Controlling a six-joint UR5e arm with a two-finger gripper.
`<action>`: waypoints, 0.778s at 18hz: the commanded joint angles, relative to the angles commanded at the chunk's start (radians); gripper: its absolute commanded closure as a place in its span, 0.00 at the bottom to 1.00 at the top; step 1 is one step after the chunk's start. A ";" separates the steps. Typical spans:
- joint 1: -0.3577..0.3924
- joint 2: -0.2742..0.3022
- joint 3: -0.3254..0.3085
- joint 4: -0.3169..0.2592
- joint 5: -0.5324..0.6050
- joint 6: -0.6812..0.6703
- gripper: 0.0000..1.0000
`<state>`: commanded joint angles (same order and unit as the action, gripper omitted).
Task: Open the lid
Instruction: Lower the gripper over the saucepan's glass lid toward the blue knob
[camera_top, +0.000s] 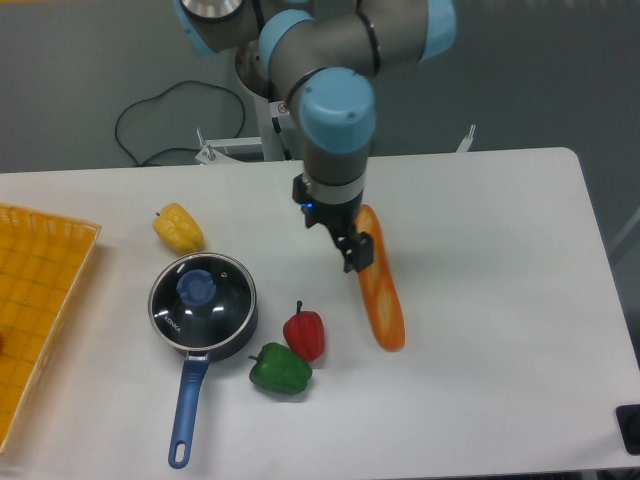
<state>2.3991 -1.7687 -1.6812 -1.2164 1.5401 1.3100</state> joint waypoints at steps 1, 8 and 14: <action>0.000 0.002 -0.003 0.000 -0.003 -0.002 0.00; -0.034 0.008 -0.014 0.000 -0.003 -0.015 0.00; -0.080 -0.006 0.000 -0.002 -0.012 -0.006 0.00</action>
<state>2.3195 -1.7748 -1.6813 -1.2180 1.5279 1.3039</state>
